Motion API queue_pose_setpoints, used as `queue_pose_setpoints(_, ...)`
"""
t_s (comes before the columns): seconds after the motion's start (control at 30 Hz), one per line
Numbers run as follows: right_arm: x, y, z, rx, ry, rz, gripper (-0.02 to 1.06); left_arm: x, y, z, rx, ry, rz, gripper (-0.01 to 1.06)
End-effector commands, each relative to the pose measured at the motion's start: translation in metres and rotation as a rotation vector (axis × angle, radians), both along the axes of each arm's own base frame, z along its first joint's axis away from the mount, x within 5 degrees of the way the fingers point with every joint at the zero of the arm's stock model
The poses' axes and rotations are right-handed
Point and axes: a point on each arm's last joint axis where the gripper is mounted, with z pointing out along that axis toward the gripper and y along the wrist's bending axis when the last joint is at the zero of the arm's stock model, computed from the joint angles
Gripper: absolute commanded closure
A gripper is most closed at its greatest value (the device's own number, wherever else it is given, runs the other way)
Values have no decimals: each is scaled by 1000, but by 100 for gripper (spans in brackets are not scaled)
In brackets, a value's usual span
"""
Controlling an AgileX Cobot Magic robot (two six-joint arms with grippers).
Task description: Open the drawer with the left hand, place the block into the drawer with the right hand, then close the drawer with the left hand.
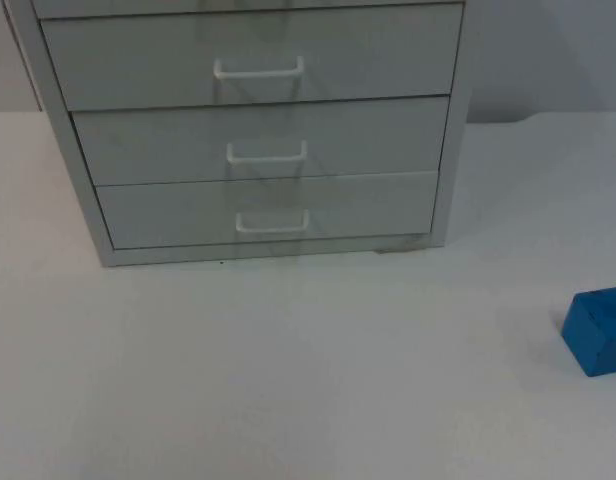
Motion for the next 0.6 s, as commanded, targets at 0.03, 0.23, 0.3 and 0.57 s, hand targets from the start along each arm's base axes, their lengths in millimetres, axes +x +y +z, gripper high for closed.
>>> queue_pose_setpoints(0.03, 3, 0, 7, -15, -20, 4, -1, 6, 0, 2, -4, 20, 7, 0)
queue_pose_setpoints(0.23, 32, 3, 30, -14, -7, 5, -1, 28, -3, 17, -44, 45, -9, 0)
queue_pose_setpoints(0.3, 42, 4, 37, -15, 8, 5, -1, 34, -3, 18, -48, 61, -10, 0)
queue_pose_setpoints(0.57, 108, 10, 47, -35, 194, 4, -1, 77, -3, 13, -57, 224, -8, 0)
